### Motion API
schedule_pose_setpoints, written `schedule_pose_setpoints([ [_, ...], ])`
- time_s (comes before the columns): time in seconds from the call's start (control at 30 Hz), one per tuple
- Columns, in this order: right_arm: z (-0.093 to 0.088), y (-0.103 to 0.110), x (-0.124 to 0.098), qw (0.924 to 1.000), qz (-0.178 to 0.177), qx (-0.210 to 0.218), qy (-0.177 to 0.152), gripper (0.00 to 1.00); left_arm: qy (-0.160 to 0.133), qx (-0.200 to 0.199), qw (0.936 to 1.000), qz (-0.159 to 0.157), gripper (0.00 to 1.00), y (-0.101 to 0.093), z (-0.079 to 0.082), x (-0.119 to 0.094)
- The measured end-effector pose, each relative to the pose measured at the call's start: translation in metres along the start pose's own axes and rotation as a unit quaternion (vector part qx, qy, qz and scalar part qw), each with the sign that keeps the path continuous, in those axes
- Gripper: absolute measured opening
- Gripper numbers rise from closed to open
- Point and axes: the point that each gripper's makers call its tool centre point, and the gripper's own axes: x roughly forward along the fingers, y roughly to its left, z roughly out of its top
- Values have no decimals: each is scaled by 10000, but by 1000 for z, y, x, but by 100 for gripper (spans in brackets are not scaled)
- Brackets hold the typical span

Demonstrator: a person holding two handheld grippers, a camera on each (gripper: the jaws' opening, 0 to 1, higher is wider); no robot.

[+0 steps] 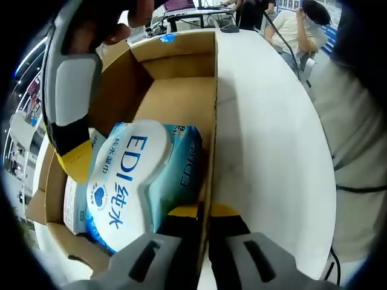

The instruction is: Operate the shoe box by opening the lid, removing the specified soft item, and placing it in the target area until the item is outside and the box remains undamaged.

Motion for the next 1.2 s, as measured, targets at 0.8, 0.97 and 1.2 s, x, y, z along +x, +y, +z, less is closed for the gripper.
schedule_pose_setpoints([
  [0.8, -18, -4, 2, 9992, 114, -255, 288, 15, 0, -22, 10000, -32, 2, 1, 0, 0],
  [0.97, -29, -5, -5, 9992, 98, -178, 336, 15, 1, -24, 10000, -26, 2, 1, 0, 0],
  [1.2, -39, -6, -12, 9992, 58, -82, 392, 15, 2, -15, 10000, -29, 2, 0, 0, 0],
])
